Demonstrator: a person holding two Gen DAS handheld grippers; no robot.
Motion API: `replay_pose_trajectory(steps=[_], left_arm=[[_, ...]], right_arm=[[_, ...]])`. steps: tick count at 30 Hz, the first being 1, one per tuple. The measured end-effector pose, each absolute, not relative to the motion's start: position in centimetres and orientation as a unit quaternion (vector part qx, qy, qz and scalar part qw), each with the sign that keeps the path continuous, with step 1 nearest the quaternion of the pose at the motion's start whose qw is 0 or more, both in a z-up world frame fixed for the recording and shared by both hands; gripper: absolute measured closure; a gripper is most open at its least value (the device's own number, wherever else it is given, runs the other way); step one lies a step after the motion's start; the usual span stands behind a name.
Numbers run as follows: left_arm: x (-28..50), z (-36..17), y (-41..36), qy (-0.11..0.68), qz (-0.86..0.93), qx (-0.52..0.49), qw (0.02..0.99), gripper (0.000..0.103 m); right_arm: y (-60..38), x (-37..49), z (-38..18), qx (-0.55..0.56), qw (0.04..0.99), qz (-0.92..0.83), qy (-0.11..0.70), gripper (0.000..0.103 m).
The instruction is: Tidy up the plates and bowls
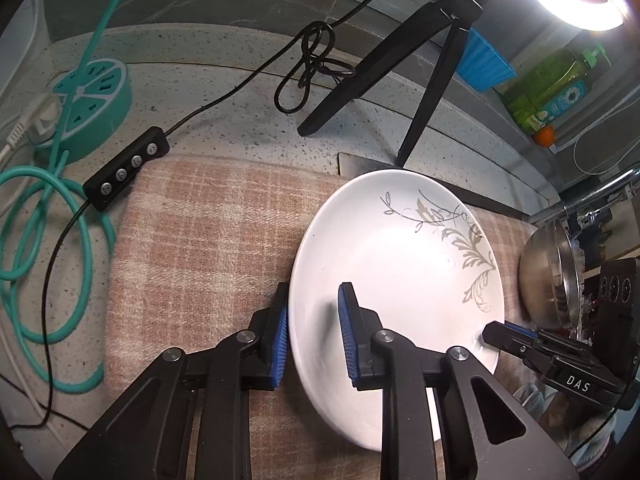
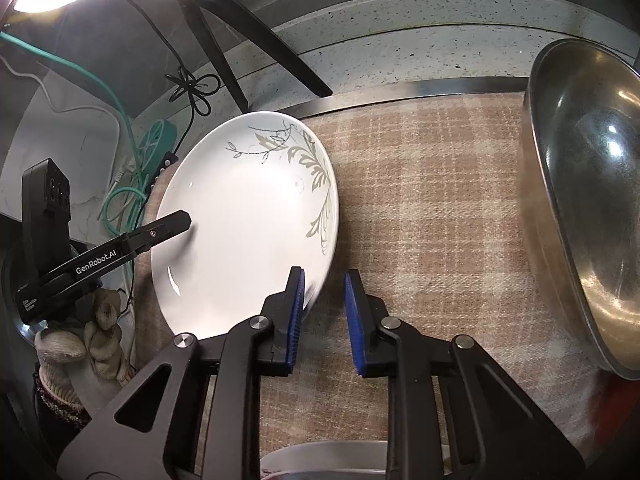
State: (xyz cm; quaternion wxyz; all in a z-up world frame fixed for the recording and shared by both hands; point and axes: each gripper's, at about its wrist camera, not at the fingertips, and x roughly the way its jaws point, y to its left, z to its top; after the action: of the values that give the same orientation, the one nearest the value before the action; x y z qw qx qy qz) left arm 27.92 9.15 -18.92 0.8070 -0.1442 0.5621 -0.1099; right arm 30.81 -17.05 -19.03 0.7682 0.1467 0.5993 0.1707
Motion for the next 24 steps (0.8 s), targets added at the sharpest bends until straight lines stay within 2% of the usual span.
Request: replay_pose_trajectory(steps=[4,24], left_arm=[[28.1,-19.0,9.0,0.563,-0.11,-0.141,0.807,0.082],[26.4,-18.5,8.6,0.561,-0.117,-0.139,0.807,0.082]], right_arm=[[-16.4,30.9,-18.9,0.138,0.769,0.175,0.599,0.091],[-16.2,29.2,-18.3,0.115,0.771,0.174,0.602,0.091]])
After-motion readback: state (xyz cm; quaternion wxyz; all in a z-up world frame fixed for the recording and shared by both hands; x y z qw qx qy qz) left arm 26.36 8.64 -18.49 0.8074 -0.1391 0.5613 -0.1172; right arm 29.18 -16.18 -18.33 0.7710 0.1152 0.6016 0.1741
